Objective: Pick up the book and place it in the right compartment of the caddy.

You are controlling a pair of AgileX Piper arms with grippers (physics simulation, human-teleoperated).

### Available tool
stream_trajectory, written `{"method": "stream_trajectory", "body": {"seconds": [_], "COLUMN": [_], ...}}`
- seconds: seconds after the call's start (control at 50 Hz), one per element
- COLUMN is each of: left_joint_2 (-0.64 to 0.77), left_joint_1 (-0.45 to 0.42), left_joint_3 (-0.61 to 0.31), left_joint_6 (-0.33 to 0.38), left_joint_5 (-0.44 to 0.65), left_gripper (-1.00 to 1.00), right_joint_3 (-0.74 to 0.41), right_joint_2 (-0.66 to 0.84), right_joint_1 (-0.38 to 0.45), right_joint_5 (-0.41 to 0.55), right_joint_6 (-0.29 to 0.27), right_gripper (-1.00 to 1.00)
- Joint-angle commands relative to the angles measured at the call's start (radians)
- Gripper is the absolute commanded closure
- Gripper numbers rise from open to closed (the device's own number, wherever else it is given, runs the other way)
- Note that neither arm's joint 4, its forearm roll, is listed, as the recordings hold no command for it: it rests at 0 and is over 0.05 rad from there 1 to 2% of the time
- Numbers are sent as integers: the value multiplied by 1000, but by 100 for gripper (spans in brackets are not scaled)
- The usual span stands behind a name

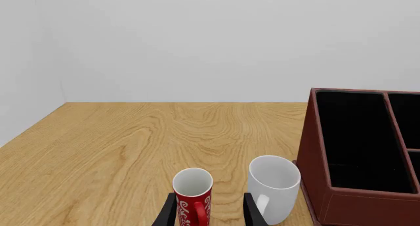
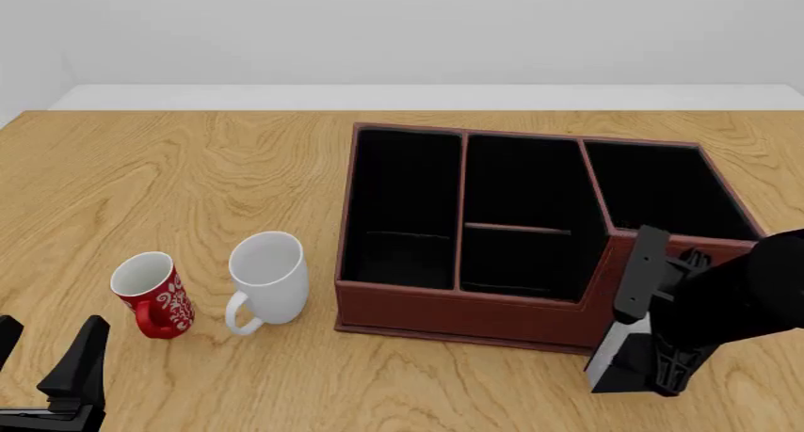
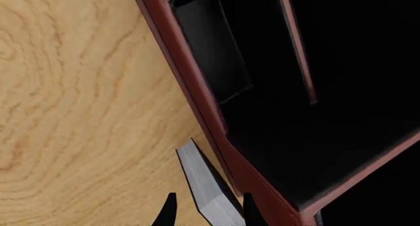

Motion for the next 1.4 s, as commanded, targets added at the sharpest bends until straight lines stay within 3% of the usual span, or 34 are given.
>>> {"method": "stream_trajectory", "body": {"seconds": [0.02, 0.22, 0.24, 0.58, 0.76, 0.94, 1.02, 1.4], "left_joint_2": [0, 0, 0, 0, 0, 0, 0, 0], "left_joint_1": [0, 0, 0, 0, 0, 0, 0, 0], "left_joint_3": [0, 0, 0, 0, 0, 0, 0, 0], "left_joint_6": [0, 0, 0, 0, 0, 0, 0, 0], "left_joint_5": [0, 0, 0, 0, 0, 0, 0, 0], "left_gripper": [-100, -100, -100, -100, -100, -100, -100, -100], "right_joint_3": [9, 17, 13, -26, -59, -73, -85, -153], "right_joint_2": [8, 16, 12, -16, -59, -76, -85, -124], "right_joint_1": [-27, -46, -33, 5, 92, 106, 148, 160], "right_joint_5": [-7, -20, -16, 31, 101, 131, 151, 238], "right_joint_6": [-18, -39, -27, -15, 34, 29, 63, 61], "right_gripper": [-100, -100, 100, 100, 100, 100, 100, 100]}}
